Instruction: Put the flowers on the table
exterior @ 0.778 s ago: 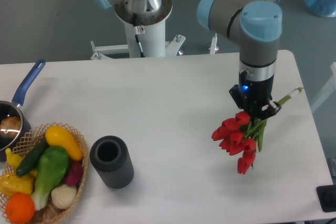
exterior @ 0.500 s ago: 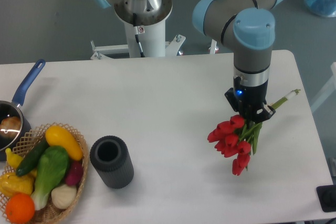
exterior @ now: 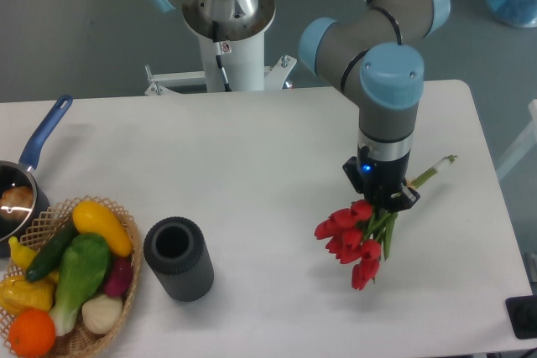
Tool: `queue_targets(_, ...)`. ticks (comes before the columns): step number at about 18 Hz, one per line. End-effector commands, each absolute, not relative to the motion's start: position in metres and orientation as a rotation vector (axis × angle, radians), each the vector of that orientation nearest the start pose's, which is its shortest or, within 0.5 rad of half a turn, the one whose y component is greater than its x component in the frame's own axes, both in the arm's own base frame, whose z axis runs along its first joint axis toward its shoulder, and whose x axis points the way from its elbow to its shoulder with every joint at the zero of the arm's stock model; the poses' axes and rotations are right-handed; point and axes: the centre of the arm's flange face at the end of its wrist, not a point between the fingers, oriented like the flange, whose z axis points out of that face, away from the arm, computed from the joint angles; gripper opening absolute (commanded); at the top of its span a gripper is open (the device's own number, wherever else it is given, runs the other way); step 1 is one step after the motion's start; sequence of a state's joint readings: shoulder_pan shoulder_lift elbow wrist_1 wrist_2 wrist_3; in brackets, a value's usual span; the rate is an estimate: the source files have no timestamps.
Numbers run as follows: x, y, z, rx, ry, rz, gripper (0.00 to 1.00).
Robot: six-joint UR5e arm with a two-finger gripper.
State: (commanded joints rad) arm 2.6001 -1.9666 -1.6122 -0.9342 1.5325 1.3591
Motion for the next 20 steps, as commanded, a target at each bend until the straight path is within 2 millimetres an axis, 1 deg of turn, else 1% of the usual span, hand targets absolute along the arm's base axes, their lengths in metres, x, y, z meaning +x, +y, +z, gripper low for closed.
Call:
queue_targets(3,-0.469,0.442,0.299,-2.991,0.503,0.226,0.37)
queue_targets(4,-0.468,0.442,0.297,-2.993,0.505,0.220,0.43)
queue_targets(5,-0.467,0.441,0.294,-2.997,0.503,0.214,0.52)
queue_targets(6,-0.466,0.440,0.292,-2.999,0.501,0.208,0.75)
queue_targets(7,-0.465,0.440,0.290,-3.000,0.506,0.204,1.00)
queue_targets(8,-0.465,0.439,0.288,-3.000,0.504,0.206,1.00)
queue_targets(11,-0.469,0.437,0.293,-2.989,0.498,0.253,1.00)
queue_targets(13,-0.482,0.422,0.297,-2.982,0.454,0.276,1.00)
queue_targets(14,-0.484,0.420,0.298,-2.973,0.447,0.272,1.00)
queue_targets(17,-0.486,0.421,0.303,-2.927,0.449,0.266,1.00)
queue_targets(19,-0.486,0.422,0.303,-2.920,0.496,0.272,1.00)
queue_targets(20,-0.487,0.419,0.302,-2.921,0.512,0.270,1.00)
